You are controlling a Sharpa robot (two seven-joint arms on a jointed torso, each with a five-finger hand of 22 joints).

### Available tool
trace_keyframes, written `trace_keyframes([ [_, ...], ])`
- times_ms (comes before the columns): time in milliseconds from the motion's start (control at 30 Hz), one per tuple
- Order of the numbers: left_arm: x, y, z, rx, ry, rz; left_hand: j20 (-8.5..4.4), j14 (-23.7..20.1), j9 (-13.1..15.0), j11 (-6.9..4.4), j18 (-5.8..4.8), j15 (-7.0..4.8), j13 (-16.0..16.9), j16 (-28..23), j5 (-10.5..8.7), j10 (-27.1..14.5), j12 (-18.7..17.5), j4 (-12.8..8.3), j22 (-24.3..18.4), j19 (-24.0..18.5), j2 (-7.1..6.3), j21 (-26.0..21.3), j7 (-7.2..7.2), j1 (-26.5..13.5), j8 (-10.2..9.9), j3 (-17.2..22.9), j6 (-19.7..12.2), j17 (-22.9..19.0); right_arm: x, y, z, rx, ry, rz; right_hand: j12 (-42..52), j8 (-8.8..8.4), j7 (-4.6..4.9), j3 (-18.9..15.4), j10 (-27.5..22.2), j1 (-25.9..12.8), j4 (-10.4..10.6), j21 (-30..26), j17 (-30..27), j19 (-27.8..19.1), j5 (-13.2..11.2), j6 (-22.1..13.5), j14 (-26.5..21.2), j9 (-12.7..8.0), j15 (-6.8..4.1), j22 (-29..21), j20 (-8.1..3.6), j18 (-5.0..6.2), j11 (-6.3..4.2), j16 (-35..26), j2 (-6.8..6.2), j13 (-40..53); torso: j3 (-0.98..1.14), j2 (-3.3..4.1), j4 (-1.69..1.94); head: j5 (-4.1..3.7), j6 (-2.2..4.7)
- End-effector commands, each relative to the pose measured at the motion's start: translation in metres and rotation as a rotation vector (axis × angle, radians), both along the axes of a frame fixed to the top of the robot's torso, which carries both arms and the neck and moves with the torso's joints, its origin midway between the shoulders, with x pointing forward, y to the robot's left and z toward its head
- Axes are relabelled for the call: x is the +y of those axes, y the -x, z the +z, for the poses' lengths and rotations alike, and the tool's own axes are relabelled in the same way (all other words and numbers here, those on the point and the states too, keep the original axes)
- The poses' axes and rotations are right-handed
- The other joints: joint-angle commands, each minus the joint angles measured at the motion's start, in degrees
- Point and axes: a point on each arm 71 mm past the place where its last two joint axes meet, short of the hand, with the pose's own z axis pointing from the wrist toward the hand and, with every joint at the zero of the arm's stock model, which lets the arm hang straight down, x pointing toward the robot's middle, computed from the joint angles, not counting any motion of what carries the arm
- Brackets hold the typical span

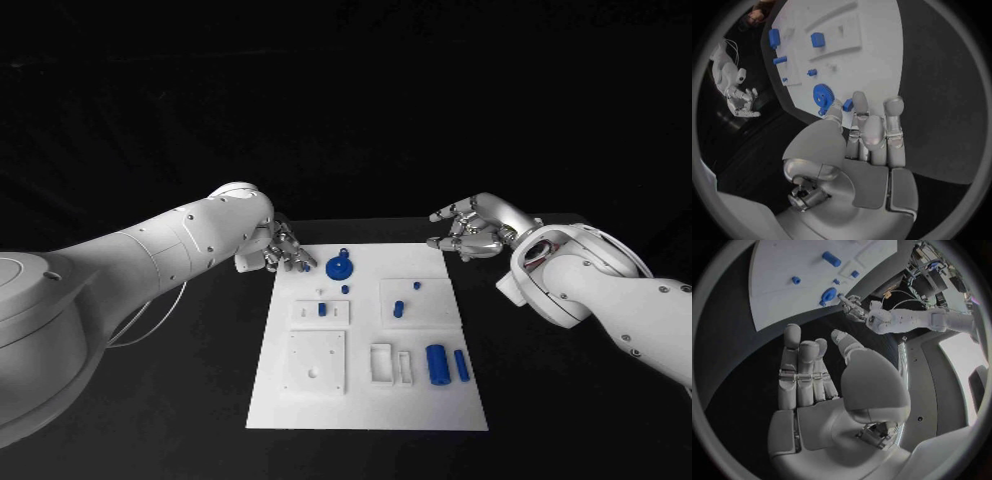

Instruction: Assemble the parts on the task board

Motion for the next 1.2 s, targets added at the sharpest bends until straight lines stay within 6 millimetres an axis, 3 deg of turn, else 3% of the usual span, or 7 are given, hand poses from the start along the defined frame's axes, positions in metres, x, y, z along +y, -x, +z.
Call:
trace_keyframes([
  [33, -0.0027, 0.0001, -0.001, 0.005, 0.029, -0.006, 0.08, -0.1, -0.1, 0.13, 0.33, 0.11, -0.1, -0.1, -0.09, 0.1, 0.2, -0.2, 1.9, -0.2, 0.52, -0.2, -0.02, 0.2, -0.3, -0.1, 0.3, -0.1, 0.0012, 0.0003, 0.0005, -0.004, 0.004, 0.009, 0.4, -0.26, 0.01, 0.0, -0.3, 0.0, 0.2, -0.1, 0.1, -0.2, 0.2, -0.2, -0.2, -0.1, 0.19, 0.1, -0.07, 0.56, 0.0, 0.2, -0.3, 0.0, 0.01, 0.0, 0.03, -0.08, -0.12],
  [267, -0.0024, 0.0006, -0.0015, 0.012, 0.081, 0.015, 0.13, -0.3, 0.3, 0.11, 0.33, 0.13, -0.2, -0.6, 0.66, 0.0, -0.1, -1.3, 1.7, -0.5, 2.02, -1.0, -0.24, 1.9, 0.1, 0.9, 0.4, -0.6, 0.0003, 0.0001, -0.0005, 0.006, 0.015, 0.007, 0.2, -0.27, 0.05, 0.8, -0.5, 0.3, -0.1, -0.1, -0.2, -0.4, 0.2, -0.3, -0.4, -0.1, 0.23, 0.1, -0.05, 0.56, 0.02, -0.3, -0.34, -0.1, -0.03, 0.01, 0.16, -0.24, -0.28],
  [667, -0.004, 0.0002, -0.0007, 0.003, 0.142, 0.043, 0.14, -0.4, 2.1, -0.02, 0.21, 0.1, -0.4, -0.8, 1.89, -0.1, -0.2, -4.0, 1.6, -0.8, 4.0, -1.8, -0.67, 4.9, 1.2, 2.0, 0.2, -1.1, 0.0004, -0.0004, -0.0008, 0.006, 0.016, 0.007, 0.4, -0.26, 0.03, 1.4, -0.3, 0.1, -0.3, 0.0, -0.1, -0.4, 0.2, 0.0, -0.3, -0.1, 0.19, 0.3, -0.08, 0.58, -0.02, 0.1, -0.43, -0.1, -0.05, 0.04, 0.05, -0.06, -0.13],
  [933, -0.005, -0.0004, 0.0, -0.008, 0.159, 0.053, 0.14, -0.5, 2.6, -0.04, 0.19, 0.09, -0.4, -0.9, 2.97, -0.2, -0.3, -4.9, 1.6, -0.9, 4.27, -2.2, -0.79, 5.6, 1.5, 2.2, 0.2, -1.3, 0.0002, -0.0003, -0.0008, 0.006, 0.014, 0.007, 0.4, -0.21, -0.04, 2.1, -0.2, -0.2, -0.5, 0.0, 0.1, -0.3, 1.9, 1.2, -0.1, 0.0, 0.09, 0.5, -0.17, 0.58, -0.14, 0.4, -0.44, 0.0, -0.04, 0.03, 0.11, 0.05, -0.1],
  [1000, -0.0049, -0.0003, 0.0001, -0.009, 0.167, 0.058, 0.11, -0.5, 2.9, -0.1, 0.15, 0.05, -0.5, -0.9, 5.03, -0.1, -0.3, -5.2, 1.6, -0.9, 4.54, -2.3, -0.96, 5.7, 1.8, 2.5, 0.5, -1.3, 0.0, -0.0003, -0.0008, 0.007, 0.014, 0.007, 0.4, -0.21, -0.04, 2.1, -0.2, -0.2, -0.5, 0.0, 0.1, -0.3, 1.9, 1.2, -0.1, 0.0, 0.09, 0.5, -0.17, 0.58, -0.14, 0.4, -0.44, 0.0, -0.05, 0.03, 0.11, 0.06, -0.13],
  [1200, -0.0038, 0.002, -0.0003, 0.001, 0.229, 0.091, -0.04, -0.2, 3.9, -0.31, -0.06, -0.13, -0.6, -0.2, 7.74, 0.5, -0.3, -6.1, 1.6, -0.8, 5.22, -2.2, -1.47, 5.7, 3.0, 3.3, 1.9, -0.4, -0.0012, -0.0004, -0.0009, 0.008, 0.014, 0.005, 0.4, -0.21, -0.04, 2.1, -0.2, -0.2, -0.5, 0.0, 0.1, -0.3, 1.9, 1.2, -0.1, 0.0, 0.09, 0.5, -0.17, 0.58, -0.14, 0.4, -0.44, 0.0, 0.01, 0.0, 0.18, 0.16, -0.21],
])
